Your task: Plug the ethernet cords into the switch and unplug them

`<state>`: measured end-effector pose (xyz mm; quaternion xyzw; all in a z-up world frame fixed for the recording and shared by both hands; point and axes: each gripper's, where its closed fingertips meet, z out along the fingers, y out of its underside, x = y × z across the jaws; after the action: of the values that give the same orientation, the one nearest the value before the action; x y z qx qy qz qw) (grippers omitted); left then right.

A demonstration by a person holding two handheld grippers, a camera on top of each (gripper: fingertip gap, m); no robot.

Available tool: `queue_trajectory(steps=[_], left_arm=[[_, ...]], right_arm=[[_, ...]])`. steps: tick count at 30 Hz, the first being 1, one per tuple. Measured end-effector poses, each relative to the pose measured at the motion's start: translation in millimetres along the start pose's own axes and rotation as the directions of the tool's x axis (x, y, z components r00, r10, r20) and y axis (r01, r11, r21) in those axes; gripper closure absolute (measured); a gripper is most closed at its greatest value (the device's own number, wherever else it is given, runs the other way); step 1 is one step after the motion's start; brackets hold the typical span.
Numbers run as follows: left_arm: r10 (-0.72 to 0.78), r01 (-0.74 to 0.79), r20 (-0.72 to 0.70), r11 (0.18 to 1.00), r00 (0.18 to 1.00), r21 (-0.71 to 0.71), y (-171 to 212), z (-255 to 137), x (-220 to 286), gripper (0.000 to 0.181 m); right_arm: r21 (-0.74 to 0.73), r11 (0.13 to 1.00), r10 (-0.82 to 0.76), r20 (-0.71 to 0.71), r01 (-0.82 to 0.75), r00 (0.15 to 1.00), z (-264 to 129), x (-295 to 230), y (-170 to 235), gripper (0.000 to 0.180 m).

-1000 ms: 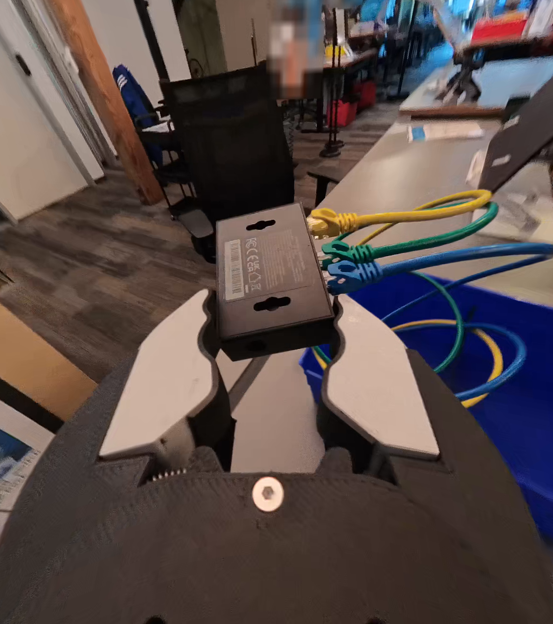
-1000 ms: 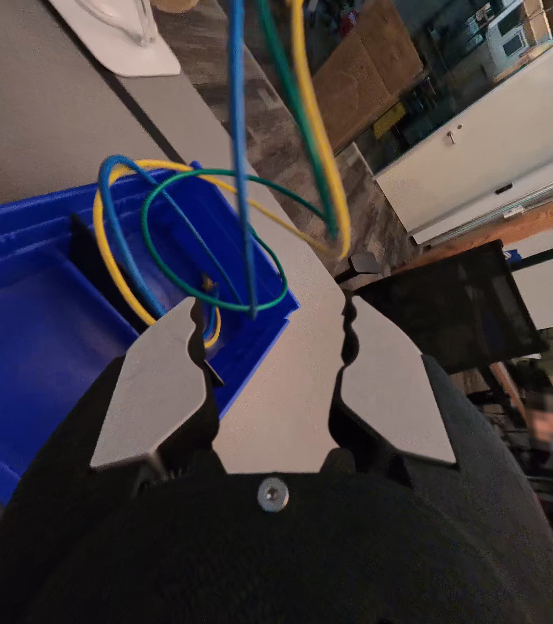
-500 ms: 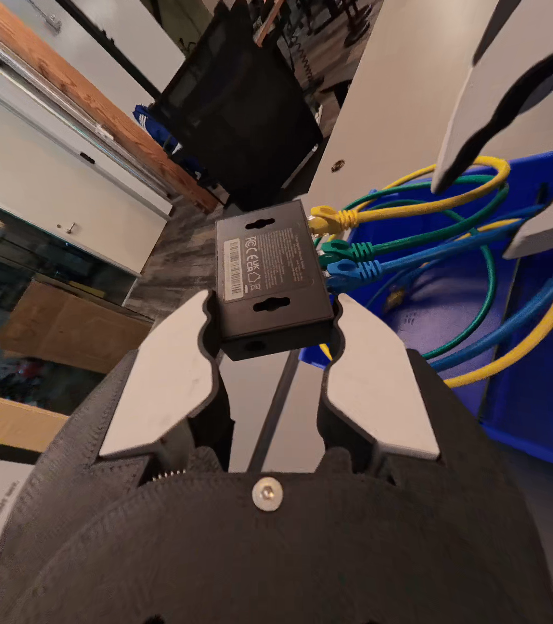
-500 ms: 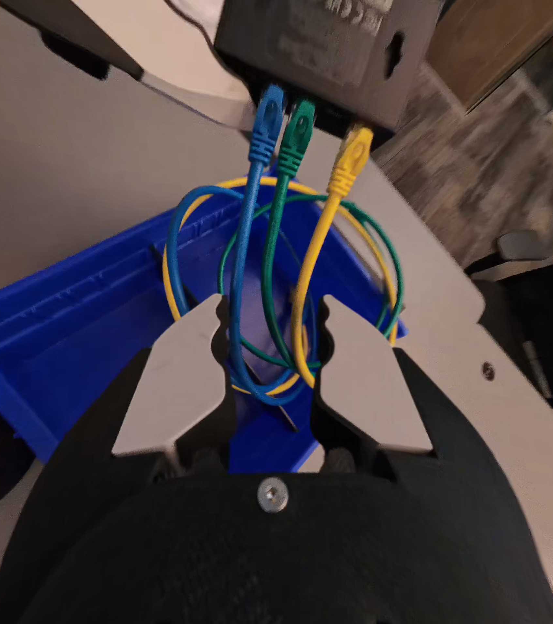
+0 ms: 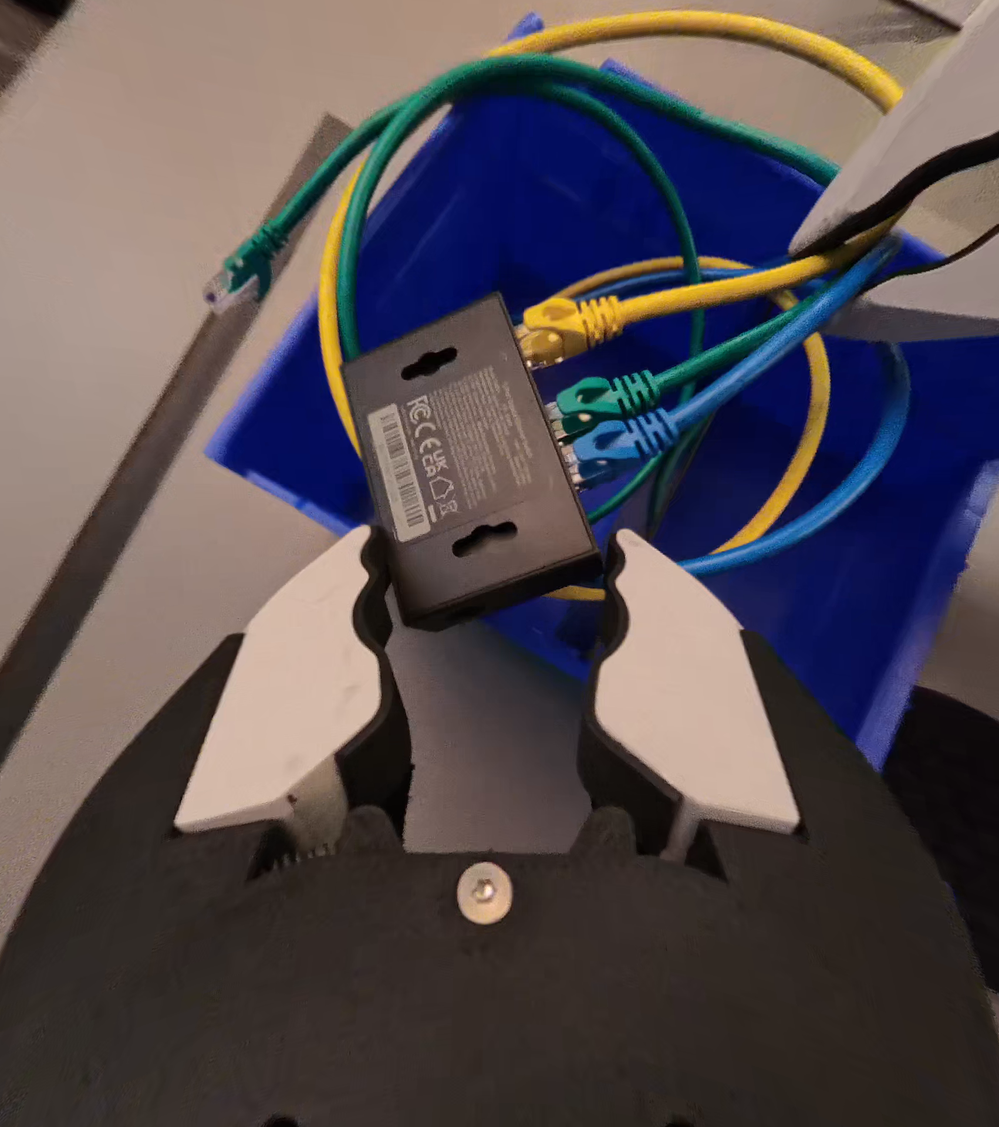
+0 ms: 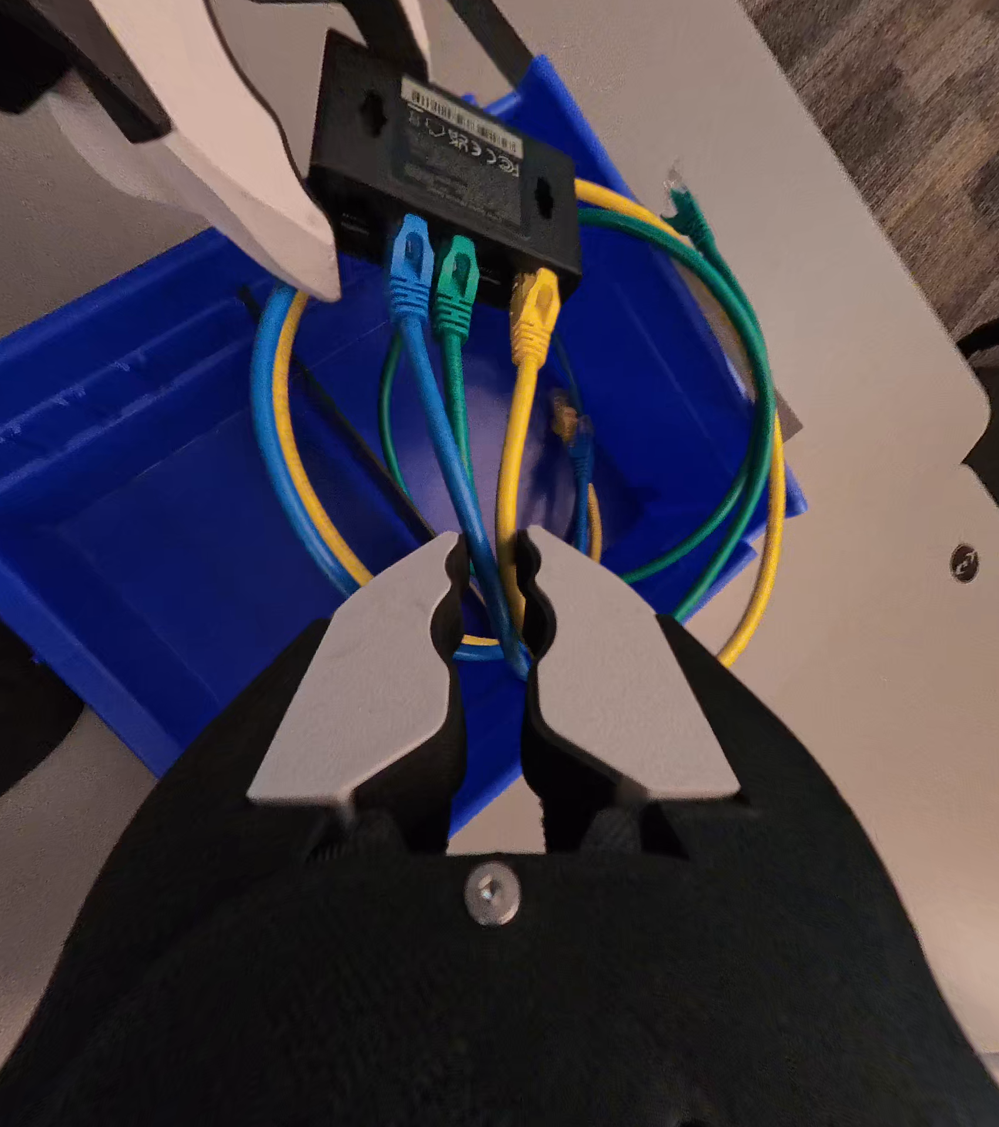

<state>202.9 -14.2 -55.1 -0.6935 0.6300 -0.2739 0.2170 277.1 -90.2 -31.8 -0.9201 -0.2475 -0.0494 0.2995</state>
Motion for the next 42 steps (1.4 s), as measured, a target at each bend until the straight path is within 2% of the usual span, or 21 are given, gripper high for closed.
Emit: queue_trajectory(steps=[1,3,5,8,12,16,18,20,23,25,27,29,30,34,36,38,40,42], left_arm=[[-0.027,0.027,-0.029,1.000,0.999,0.016,-0.6,-1.5,-0.5,0.116],[-0.056,0.064,-0.065,0.990,0.996,0.122,-8.8,-13.2,-4.4,0.119],[-0.062,0.076,-0.070,0.970,0.996,0.229,-16.6,-32.8,-10.9,0.113],[-0.013,0.006,0.018,0.942,1.000,0.336,-16.3,-70.5,-23.9,0.108],[0.036,-0.101,0.162,0.904,0.986,0.415,1.4,-127.1,-31.8,0.114],[0.005,-0.059,0.118,0.886,0.993,0.460,32.5,-175.0,-19.5,0.117],[0.004,-0.066,0.127,0.870,0.992,0.489,46.9,-201.0,-15.4,0.116],[0.003,-0.103,0.188,0.843,0.982,0.529,58.5,-231.5,-16.5,0.117],[-0.015,-0.149,0.255,0.778,0.967,0.611,68.9,-279.7,-15.8,0.121],[-0.025,-0.158,0.260,0.737,0.965,0.657,73.5,-308.5,-12.8,0.124],[-0.030,-0.140,0.225,0.703,0.974,0.697,77.8,-330.6,-7.3,0.126],[-0.030,-0.111,0.179,0.678,0.983,0.726,82.9,-344.9,-1.7,0.127],[-0.028,-0.104,0.165,0.670,0.986,0.735,86.3,-349.3,0.6,0.128],[-0.014,-0.154,0.222,0.680,0.975,0.717,103.8,-351.7,-1.4,0.130],[-0.002,-0.173,0.245,0.700,0.970,0.693,109.7,-347.9,-4.0,0.130],[0.031,-0.179,0.222,0.708,0.974,0.683,112.4,-344.0,0.5,0.130],[0.064,-0.176,0.187,0.713,0.980,0.678,113.7,-341.7,6.1,0.131],[0.081,-0.177,0.171,0.719,0.982,0.672,115.1,-341.6,8.3,0.131]], right_arm=[[-0.012,1.000,0.008,0.003,-0.008,1.000,2.1,0.0,1.2,0.163],[-0.038,0.999,0.014,0.016,-0.013,1.000,5.9,-1.3,1.4,0.163],[-0.084,0.996,0.032,0.030,-0.029,0.999,10.5,-1.8,1.6,0.163],[-0.168,0.982,0.095,0.068,-0.082,0.993,17.3,-3.2,1.2,0.163],[-0.311,0.937,0.220,0.161,-0.162,0.962,28.7,-14.6,6.7,0.161],[-0.359,0.923,0.219,0.202,-0.136,0.954,38.5,-21.2,7.2,0.158],[-0.317,0.941,0.181,0.176,-0.119,0.968,36.4,-17.4,2.3,0.146],[-0.262,0.961,0.118,0.075,-0.095,0.990,30.2,-4.7,-3.0,0.130],[-0.175,0.984,0.007,-0.064,-0.018,0.998,10.0,5.8,-23.2,0.116],[-0.090,0.994,-0.073,-0.167,0.058,0.983,-4.9,8.9,-51.9,0.113],[0.056,0.983,-0.164,-0.183,0.177,0.969,-8.5,-9.0,-96.7,0.112],[0.108,0.954,-0.256,-0.195,0.281,0.947,3.2,-26.3,-124.2,0.114],[0.077,0.959,-0.252,-0.198,0.271,0.947,14.4,-27.2,-130.0,0.116],[-0.025,0.999,-0.033,-0.181,0.030,0.983,58.1,-10.5,-137.8,0.115],[-0.092,0.995,0.013,-0.141,-0.026,0.990,76.5,-10.4,-132.3,0.104],[-0.184,0.983,-0.020,-0.110,-0.001,0.994,90.7,-14.9,-123.8,0.101],[-0.277,0.958,-0.114,-0.144,0.071,0.983,93.9,-8.5,-114.8,0.106],[-0.325,0.944,-0.099,-0.113,0.057,0.989,89.2,-9.7,-112.2,0.109]])
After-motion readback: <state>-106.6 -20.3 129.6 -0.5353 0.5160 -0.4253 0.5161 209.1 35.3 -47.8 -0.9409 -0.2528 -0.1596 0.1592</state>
